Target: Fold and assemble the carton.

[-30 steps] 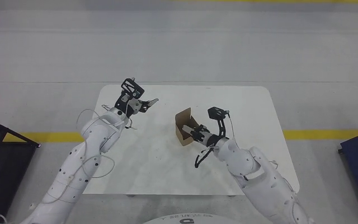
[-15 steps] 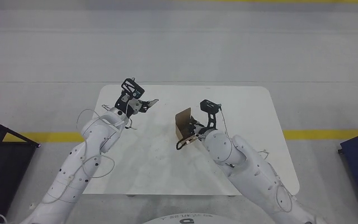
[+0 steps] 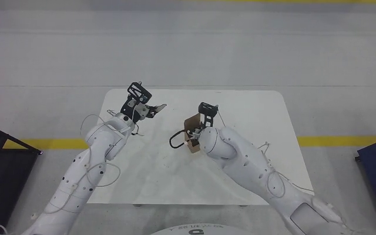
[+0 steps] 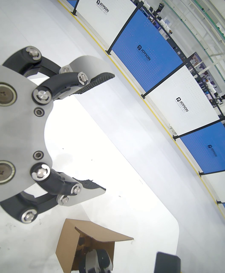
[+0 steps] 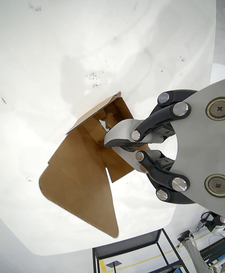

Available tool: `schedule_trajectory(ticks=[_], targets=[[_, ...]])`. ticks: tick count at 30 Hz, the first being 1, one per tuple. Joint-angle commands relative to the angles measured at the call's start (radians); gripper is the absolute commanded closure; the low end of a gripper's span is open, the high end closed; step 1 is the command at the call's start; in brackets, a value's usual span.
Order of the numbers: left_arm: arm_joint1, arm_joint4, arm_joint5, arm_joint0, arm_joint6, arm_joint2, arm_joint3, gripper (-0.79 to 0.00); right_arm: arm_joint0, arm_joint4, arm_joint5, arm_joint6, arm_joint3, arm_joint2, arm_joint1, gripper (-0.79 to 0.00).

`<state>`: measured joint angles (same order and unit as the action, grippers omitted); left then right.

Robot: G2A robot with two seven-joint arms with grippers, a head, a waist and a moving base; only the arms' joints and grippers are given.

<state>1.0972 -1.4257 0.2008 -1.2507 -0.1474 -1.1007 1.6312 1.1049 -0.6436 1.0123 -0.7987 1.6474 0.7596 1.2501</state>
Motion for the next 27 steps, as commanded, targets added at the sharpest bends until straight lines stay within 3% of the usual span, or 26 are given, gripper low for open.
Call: schedule_trajectory(ticks=[1,16,27], targets=[[0.0,0.0,0.0,0.0,0.0,0.0,0.0,-0.785,-0.026,-0.008,0.0,-0.009,-0.066,-0.007,0.02,0.0],[0.0,0.0,0.0,0.0,0.0,0.0,0.0,-0.785,-0.103,-0.008,0.0,-0.009,-0.305,-0.056,0.128,0.0],[0.0,0.0,0.0,0.0,0.0,0.0,0.0,-0.785,-0.026,-0.057,0.0,-0.009,-0.251,0.029,0.139,0.0]])
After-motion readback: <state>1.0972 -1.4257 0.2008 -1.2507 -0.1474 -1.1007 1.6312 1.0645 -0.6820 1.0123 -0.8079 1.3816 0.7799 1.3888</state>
